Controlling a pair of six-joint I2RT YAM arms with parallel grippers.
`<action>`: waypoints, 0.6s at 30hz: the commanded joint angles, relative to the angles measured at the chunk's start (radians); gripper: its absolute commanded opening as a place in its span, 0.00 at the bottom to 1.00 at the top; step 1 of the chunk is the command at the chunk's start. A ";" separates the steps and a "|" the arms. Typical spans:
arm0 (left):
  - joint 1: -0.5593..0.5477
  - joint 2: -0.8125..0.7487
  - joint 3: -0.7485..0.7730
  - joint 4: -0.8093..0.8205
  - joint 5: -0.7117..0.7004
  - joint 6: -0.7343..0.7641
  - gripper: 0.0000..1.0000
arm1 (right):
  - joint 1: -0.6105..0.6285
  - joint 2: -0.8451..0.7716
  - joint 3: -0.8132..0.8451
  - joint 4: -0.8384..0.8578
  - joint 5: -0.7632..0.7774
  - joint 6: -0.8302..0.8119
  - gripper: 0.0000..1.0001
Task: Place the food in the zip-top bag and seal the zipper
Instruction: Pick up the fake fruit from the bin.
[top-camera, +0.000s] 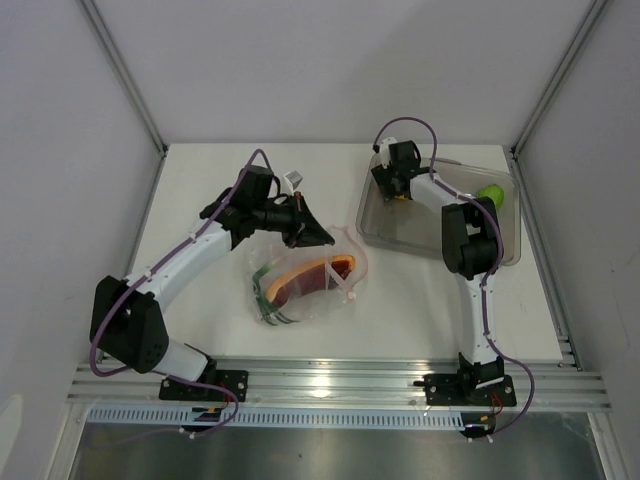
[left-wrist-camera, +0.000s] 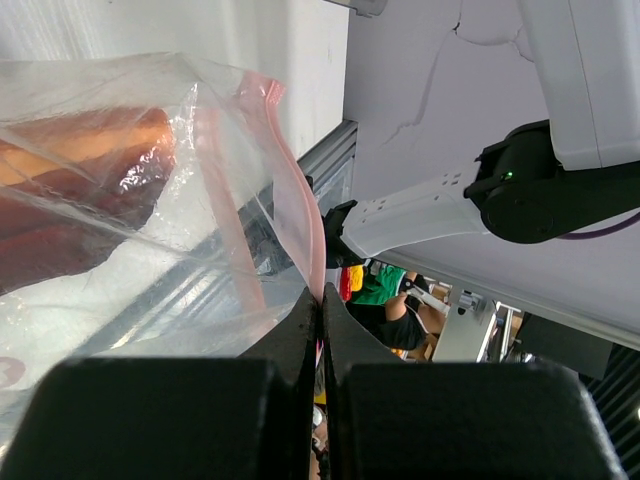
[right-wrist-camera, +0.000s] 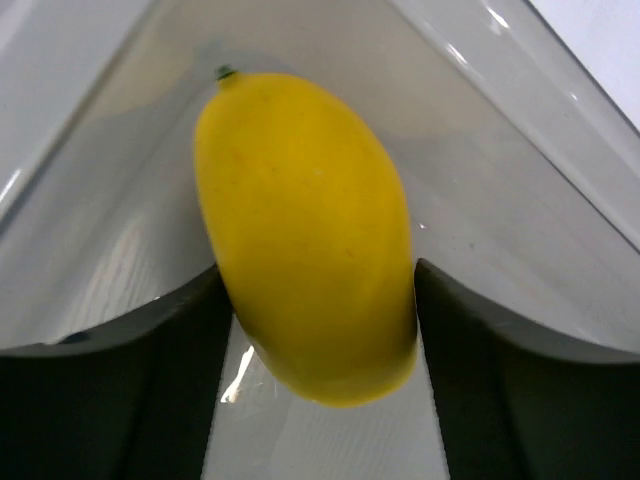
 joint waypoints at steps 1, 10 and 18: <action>-0.003 0.005 0.041 0.047 0.040 0.013 0.01 | 0.005 0.007 0.037 0.028 -0.028 0.004 0.67; -0.003 -0.012 0.050 0.035 0.033 0.010 0.00 | -0.008 -0.073 -0.055 0.054 -0.057 0.073 0.10; -0.003 -0.081 -0.016 0.035 0.004 0.005 0.01 | 0.002 -0.291 -0.256 0.065 -0.040 0.224 0.00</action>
